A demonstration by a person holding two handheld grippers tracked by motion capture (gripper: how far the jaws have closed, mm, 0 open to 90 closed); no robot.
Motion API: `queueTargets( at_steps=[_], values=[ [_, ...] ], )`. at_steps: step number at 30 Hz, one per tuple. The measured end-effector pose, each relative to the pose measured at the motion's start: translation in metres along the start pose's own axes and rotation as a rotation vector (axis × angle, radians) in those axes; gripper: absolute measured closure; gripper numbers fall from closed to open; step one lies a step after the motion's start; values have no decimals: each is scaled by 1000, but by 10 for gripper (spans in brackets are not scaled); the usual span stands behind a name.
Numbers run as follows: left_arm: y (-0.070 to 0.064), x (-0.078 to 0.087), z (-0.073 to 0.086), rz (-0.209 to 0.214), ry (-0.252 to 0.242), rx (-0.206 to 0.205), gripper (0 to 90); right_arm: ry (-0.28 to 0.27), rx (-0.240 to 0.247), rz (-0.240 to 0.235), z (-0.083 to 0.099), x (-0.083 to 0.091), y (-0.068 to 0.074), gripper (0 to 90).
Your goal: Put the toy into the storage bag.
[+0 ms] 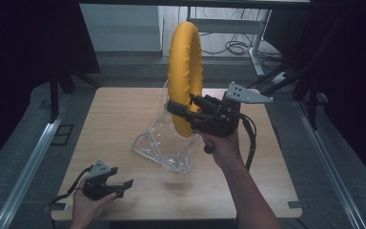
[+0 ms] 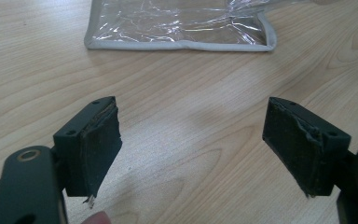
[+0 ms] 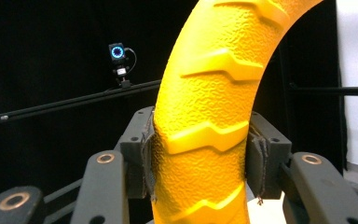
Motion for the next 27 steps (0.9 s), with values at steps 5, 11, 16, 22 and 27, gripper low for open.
queueTargets(
  at_steps=[5,11,16,22,27],
  values=[
    [0,0,0,1,3,-2,188,3,-12,-18,8,-7,0,501],
    [0,-1,0,-1,8,-2,188,14,-31,-35,17,-11,-1,500],
    [-1,-2,1,-2,13,-3,188,23,-46,-40,26,-12,-4,500],
    [-1,-3,1,-3,16,-2,188,29,-62,-43,35,-15,-6,500],
    [0,-3,1,-5,22,-7,189,34,-78,-52,41,-15,-7,500]
  ],
)
Point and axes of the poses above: each handheld gripper's, and its own axes: x roughly backward along the jaws, z roughly out of its underside, y roughly to its left, the point moved 3 cm from there along -x, roughly forward along the jaws
